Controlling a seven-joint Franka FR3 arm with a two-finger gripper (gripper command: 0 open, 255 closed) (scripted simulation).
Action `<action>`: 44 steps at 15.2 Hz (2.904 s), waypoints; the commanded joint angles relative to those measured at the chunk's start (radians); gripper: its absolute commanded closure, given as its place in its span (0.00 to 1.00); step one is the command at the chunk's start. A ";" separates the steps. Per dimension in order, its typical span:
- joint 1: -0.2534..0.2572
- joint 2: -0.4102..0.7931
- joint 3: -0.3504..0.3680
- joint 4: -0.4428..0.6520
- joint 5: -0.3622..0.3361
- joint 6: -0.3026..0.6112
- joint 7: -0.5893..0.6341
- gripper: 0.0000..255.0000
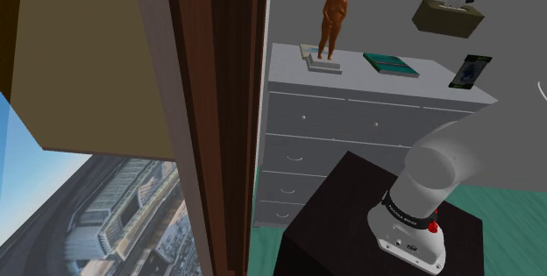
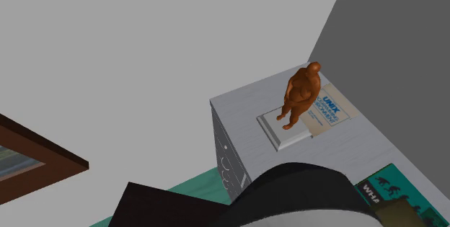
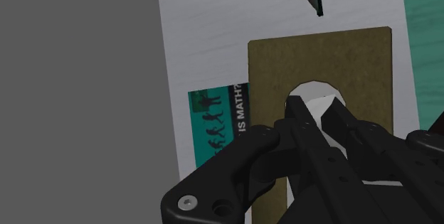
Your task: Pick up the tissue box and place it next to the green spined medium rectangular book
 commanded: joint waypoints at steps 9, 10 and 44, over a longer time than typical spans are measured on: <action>-0.014 -0.027 -0.075 -0.091 -0.022 0.105 -0.025 1.00; -0.018 -0.032 -0.075 -0.108 -0.027 0.116 -0.019 1.00; -0.095 -0.085 -0.172 -0.559 -0.205 0.488 0.178 1.00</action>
